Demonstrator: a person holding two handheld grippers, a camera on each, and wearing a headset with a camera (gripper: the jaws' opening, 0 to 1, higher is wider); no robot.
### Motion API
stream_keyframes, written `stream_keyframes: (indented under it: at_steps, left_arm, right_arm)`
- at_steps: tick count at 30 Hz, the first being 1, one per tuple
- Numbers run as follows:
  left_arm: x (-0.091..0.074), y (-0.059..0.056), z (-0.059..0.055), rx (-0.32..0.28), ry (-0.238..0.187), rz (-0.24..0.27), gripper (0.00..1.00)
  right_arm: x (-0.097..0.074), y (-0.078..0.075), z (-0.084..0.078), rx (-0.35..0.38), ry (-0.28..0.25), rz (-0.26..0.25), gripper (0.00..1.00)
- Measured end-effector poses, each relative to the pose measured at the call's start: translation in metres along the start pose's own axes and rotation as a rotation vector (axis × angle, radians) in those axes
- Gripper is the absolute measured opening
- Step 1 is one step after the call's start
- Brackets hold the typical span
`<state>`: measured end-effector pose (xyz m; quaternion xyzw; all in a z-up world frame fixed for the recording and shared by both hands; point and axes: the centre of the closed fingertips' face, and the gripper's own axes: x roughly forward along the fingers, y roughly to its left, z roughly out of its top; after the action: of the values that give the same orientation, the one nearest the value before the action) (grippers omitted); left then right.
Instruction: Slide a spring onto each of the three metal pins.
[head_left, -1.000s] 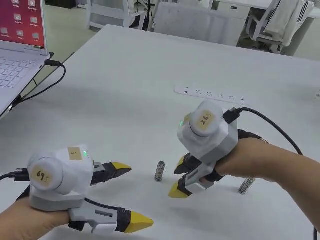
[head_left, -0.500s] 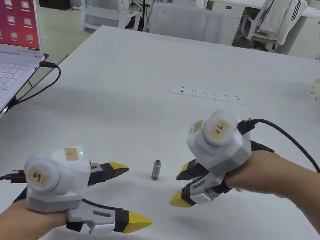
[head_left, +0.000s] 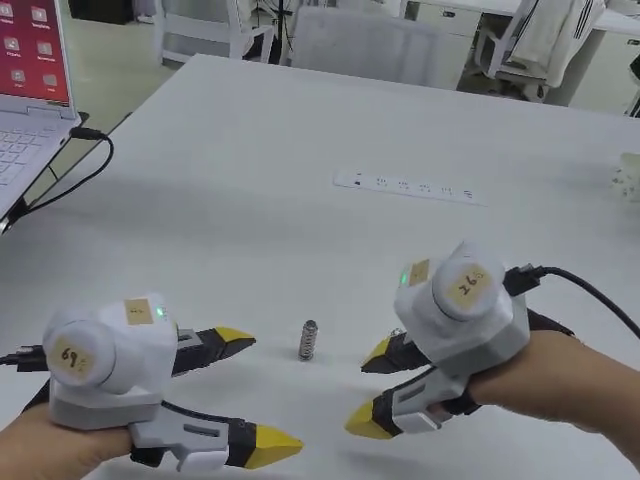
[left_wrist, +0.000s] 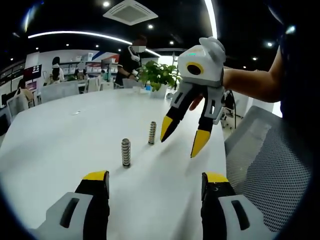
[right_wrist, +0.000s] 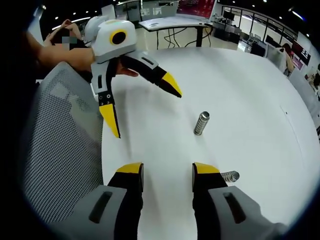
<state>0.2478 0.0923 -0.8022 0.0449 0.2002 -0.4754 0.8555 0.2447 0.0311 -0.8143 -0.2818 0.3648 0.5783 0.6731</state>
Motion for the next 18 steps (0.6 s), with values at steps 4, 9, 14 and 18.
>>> stream_keyframes:
  at_steps: [4,9,14,18]
  left_arm:
    - [0.0,0.0,0.0,-0.002,0.001,0.001,0.71]
    - [-0.001,0.0,-0.001,-0.004,0.001,0.002,0.71]
    - [0.0,0.0,0.0,-0.004,0.002,0.001,0.72]
    - [0.001,-0.001,0.0,-0.004,0.003,0.0,0.72]
  right_arm:
    - [-0.002,0.003,-0.003,0.014,-0.016,-0.003,0.39]
    - [-0.005,0.004,-0.007,0.03,-0.03,-0.012,0.41]
    - [-0.01,0.004,-0.01,0.049,-0.046,-0.025,0.43]
    - [-0.013,0.004,-0.013,0.066,-0.061,-0.03,0.44]
